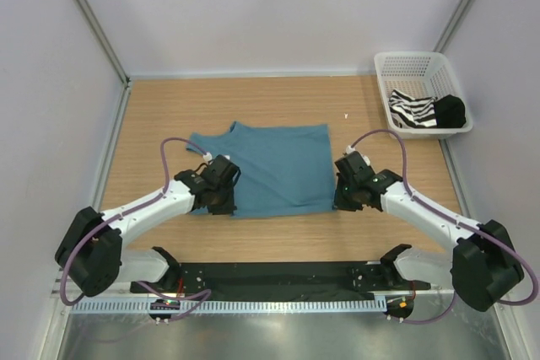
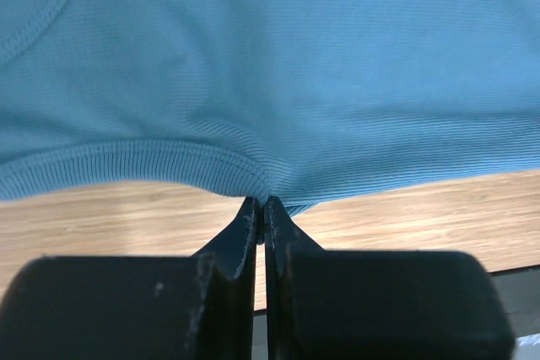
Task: Fold and stack the tank tops
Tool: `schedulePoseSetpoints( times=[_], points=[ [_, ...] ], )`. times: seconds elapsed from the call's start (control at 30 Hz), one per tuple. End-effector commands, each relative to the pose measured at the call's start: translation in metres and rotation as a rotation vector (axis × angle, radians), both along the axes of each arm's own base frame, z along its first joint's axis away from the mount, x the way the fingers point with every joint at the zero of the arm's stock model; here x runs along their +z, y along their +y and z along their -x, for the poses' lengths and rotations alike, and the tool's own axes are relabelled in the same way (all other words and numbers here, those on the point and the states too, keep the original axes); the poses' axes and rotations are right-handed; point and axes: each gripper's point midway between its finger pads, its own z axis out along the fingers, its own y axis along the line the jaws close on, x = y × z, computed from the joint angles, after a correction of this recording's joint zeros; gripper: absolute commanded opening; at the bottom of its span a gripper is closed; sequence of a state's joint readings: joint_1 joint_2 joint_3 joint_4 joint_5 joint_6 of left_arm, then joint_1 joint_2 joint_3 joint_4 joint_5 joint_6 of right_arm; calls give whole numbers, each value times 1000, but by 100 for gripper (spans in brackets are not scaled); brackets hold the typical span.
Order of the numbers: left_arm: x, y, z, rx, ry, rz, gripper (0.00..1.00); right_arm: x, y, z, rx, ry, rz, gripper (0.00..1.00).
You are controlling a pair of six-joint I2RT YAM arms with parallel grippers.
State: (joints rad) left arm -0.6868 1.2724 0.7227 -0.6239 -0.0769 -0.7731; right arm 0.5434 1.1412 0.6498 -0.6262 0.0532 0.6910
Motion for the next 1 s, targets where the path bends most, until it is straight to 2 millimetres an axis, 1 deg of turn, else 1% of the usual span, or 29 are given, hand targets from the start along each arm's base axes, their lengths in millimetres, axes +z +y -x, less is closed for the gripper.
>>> schedulePoseSetpoints(
  times=[0.0,0.07,0.17,0.27,0.37,0.4,0.43,0.47,0.53,0.6,0.67,0.77,0.8,0.83,0.93,0.97],
  points=[
    [19,-2,-17,-29,-38,-26,2,15,2,-28,14,-74,55,1],
    [23,-1,-22,-24,-38,-30,1,22,5,-36,17,-93,56,1],
    [29,0,-31,-14,-45,-24,2,24,4,-44,19,-104,80,1],
    [37,0,-41,-14,-51,-3,1,33,5,-55,20,-126,96,1],
    [40,3,-48,-10,-53,2,1,35,6,-63,23,-129,105,1],
    [44,5,-54,-1,-61,6,1,36,6,-67,20,-134,107,1],
    [43,6,-56,-6,-53,0,1,34,6,-69,25,-130,117,1],
    [47,6,-60,-3,-61,7,1,37,6,-75,21,-139,123,1],
    [45,7,-65,3,-46,18,1,37,4,-81,17,-142,128,1],
    [48,8,-74,14,-54,31,1,39,4,-90,9,-145,121,1],
    [48,4,-78,11,-42,64,1,38,3,-97,7,-141,122,1],
    [52,4,-95,32,-53,80,1,38,-2,-109,-9,-140,112,1],
    [52,5,-99,37,-52,79,1,38,-4,-112,-12,-141,108,1],
    [47,4,-102,39,-38,71,1,40,-6,-118,-23,-144,93,1],
    [48,2,-115,41,-48,76,0,39,-8,-128,-26,-139,78,1],
    [44,1,-118,41,-36,71,0,39,-8,-130,-24,-138,77,1]
  ],
)
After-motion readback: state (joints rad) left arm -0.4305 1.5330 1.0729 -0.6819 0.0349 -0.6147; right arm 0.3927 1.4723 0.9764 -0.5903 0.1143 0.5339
